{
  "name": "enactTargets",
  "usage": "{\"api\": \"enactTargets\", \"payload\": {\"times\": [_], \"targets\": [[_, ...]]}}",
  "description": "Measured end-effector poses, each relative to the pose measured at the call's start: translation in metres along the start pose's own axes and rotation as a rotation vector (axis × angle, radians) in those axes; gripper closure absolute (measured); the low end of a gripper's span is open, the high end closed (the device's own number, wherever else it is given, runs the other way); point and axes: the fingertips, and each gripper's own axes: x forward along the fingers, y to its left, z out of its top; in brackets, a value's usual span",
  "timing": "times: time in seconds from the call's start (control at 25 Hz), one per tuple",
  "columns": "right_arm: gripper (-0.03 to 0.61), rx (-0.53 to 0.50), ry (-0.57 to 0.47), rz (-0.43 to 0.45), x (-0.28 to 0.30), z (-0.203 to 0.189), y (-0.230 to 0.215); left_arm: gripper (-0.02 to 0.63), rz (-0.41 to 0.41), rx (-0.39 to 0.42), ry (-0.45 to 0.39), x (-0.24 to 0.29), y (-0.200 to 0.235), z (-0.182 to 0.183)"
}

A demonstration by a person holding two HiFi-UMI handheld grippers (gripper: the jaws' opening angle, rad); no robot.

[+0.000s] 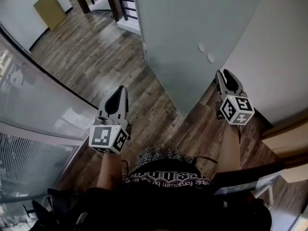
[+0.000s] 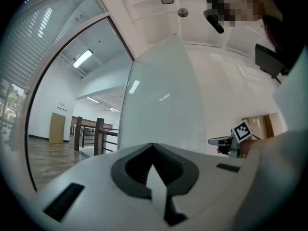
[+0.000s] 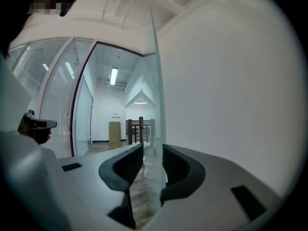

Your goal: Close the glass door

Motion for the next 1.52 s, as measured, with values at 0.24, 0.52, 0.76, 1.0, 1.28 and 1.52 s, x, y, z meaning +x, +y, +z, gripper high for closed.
{"api": "enactTargets", "payload": {"times": [0.24,0.52,0.76,1.0,1.28,1.52], "targets": [[0.471,-0.009,0.038,0.094,0.026,-0.004,-0.013,0.615,0.073,0.005,0.033,-0.005,0.003,-0.007],[0.457,-0.001,0.019,0.146,0.022,-0.004,-0.003,0.615,0.143,0.007,0.011,-0.007,0.002,0.000],[0.456,-0.013,0.010,0.242,0.021,-0.005,0.014,0.615,0.155,-0.002,0.014,-0.001,-0.010,-0.003],[0.456,-0.026,0.020,0.364,0.019,-0.001,0.035,0.615,0.200,0.005,0.020,0.001,-0.018,0.001],[0.457,-0.032,0.023,0.497,0.017,-0.005,0.071,0.615,0.271,0.027,0.027,-0.015,-0.016,0.000],[0.457,-0.031,0.021,0.611,0.014,-0.011,0.110,0.615,0.366,0.042,0.019,-0.046,-0.003,0.003]]}}
